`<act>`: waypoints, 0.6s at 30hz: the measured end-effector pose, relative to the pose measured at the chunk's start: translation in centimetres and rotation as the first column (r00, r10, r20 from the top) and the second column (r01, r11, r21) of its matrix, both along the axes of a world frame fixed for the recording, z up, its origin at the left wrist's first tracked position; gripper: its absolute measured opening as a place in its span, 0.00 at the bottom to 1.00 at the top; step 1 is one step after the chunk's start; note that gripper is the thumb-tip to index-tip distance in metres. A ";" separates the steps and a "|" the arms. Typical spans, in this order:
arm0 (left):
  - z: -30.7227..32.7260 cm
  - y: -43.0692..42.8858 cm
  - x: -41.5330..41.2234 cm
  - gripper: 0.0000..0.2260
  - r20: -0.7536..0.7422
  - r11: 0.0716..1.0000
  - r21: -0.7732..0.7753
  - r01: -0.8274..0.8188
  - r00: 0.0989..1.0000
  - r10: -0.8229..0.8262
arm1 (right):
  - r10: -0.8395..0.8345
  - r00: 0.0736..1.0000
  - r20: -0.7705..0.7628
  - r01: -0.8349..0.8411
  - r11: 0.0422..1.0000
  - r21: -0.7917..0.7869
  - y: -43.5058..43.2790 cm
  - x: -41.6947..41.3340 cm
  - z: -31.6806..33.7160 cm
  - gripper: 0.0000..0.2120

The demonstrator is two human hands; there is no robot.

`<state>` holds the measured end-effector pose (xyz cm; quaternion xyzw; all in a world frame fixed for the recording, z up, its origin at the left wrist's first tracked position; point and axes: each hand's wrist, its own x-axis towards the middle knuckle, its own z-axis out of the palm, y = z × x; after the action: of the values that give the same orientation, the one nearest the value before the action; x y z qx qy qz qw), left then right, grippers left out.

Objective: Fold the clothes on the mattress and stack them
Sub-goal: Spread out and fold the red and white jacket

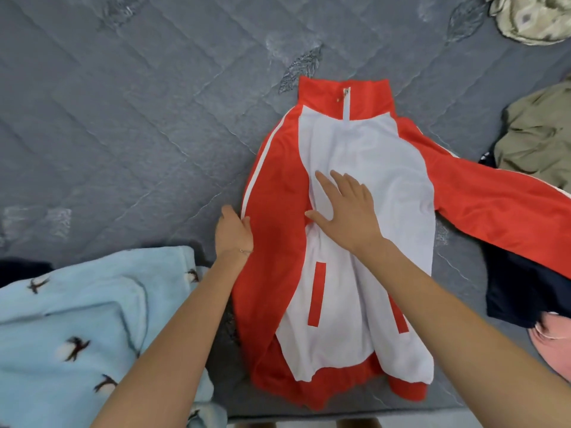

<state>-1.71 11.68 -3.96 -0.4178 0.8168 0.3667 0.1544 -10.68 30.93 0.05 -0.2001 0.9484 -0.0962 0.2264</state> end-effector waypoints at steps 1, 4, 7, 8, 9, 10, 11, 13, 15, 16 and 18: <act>-0.1 -0.2 0.0 0.15 0.026 1.000 -0.007 0.009 1.000 -0.008 | 0.028 1.000 0.006 -0.028 1.000 0.004 -0.4 0.0 0.1 0.35; -0.5 -0.7 0.0 0.13 0.060 0.998 0.040 0.045 0.997 -0.048 | 0.103 0.994 0.021 -0.104 0.995 0.010 -1.7 -0.1 0.3 0.35; -0.3 -0.7 0.0 0.09 -0.001 0.993 0.095 0.066 0.998 -0.066 | 0.152 0.988 0.019 -0.152 0.988 0.008 -3.0 0.1 0.5 0.35; -0.1 -0.8 0.0 0.07 -0.030 0.993 0.087 0.075 0.997 -0.073 | 0.161 0.987 0.020 -0.161 0.987 0.002 -3.5 0.1 0.5 0.35; 0.0 -0.8 0.1 0.05 -0.059 0.994 0.081 0.071 0.996 -0.066 | 0.172 0.985 0.022 -0.172 0.985 -0.007 -4.1 0.1 0.5 0.35; 0.2 -0.9 0.1 0.03 -0.089 0.994 0.091 0.052 0.995 -0.044 | 0.187 0.982 0.024 -0.187 0.982 -0.015 -4.6 0.1 0.5 0.35; 0.5 -1.0 0.2 0.02 -0.117 0.992 0.120 0.034 0.993 -0.020 | 0.208 0.978 0.027 -0.207 0.978 -0.023 -5.1 0.2 0.5 0.35; 1.2 -1.3 0.3 0.02 -0.162 0.983 0.180 0.035 0.987 -0.005 | 0.255 0.967 0.025 -0.254 0.966 -0.038 -6.2 0.1 0.6 0.35; 2.2 -1.8 0.4 0.03 -0.222 0.980 0.177 0.085 0.974 -0.045 | 0.315 0.949 0.023 -0.314 0.948 -0.059 -7.4 -0.2 0.8 0.35; 2.7 -2.0 0.4 0.03 -0.254 0.982 0.146 0.121 0.964 -0.081 | 0.351 0.936 0.019 -0.348 0.934 -0.078 -8.0 -0.4 1.0 0.36; 3.7 -2.7 0.2 0.03 -0.305 0.980 0.088 0.178 0.941 -0.143 | 0.398 0.917 0.027 -0.390 0.909 -0.148 -9.3 -0.8 1.5 0.35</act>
<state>-1.51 8.98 -0.22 -0.2802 0.8397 0.4578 0.0828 -11.44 21.59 1.53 -0.3998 0.8727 -0.1202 0.2531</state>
